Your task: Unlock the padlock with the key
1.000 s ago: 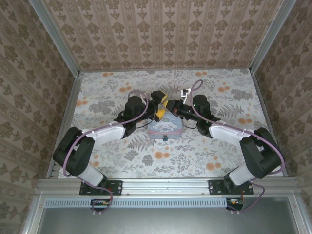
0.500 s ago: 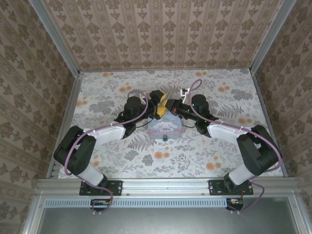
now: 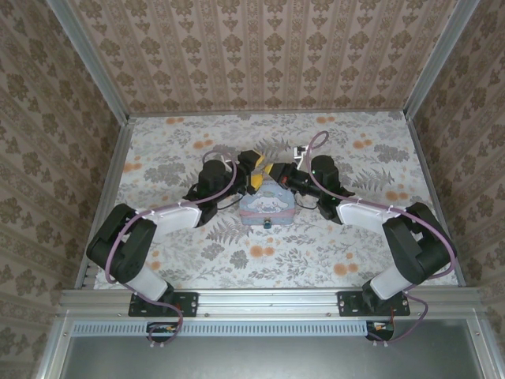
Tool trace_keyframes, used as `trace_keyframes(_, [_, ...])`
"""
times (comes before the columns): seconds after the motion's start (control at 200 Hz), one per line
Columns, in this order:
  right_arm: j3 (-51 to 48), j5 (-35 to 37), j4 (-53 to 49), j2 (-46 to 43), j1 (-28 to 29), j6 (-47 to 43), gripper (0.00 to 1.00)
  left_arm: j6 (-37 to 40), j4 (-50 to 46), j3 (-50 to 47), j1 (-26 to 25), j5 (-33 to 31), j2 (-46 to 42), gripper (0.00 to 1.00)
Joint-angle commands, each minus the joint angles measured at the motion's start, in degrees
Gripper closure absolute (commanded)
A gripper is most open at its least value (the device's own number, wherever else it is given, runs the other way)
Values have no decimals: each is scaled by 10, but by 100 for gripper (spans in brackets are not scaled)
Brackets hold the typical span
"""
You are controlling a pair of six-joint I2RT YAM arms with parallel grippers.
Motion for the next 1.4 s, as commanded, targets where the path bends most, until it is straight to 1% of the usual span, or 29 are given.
trace_keyframes(0.0, [-6,8,19,-15,-3,0,100,-3,23,-8,3,-10,-6,24])
trace_keyframes(0.14, [-4,10,22,-14,-3,3,100,-2,22,-9,2,-6,-3,22])
trace_keyframes(0.375, [15,6,27,-1,1,11,100,-6,28,-2,-3,1,8,12])
trace_keyframes(0.595, [26,4,35,15,13,19,100,-11,33,8,-2,3,17,11])
trace_keyframes(0.685, [23,6,36,16,13,19,100,-15,39,10,0,1,21,13])
trace_keyframes(0.81, [14,8,38,16,13,17,100,-21,52,9,2,-2,25,22])
trace_keyframes(0.91, [7,12,42,15,11,19,100,-23,54,7,3,-5,24,28])
trace_keyframes(1.065, [2,12,43,11,6,19,100,-24,54,3,6,-7,23,30])
trace_keyframes(1.115, [2,12,43,12,6,18,100,-24,55,2,7,-8,22,33])
trace_keyframes(1.39, [-4,13,49,13,1,20,100,-26,62,-4,11,-9,23,41])
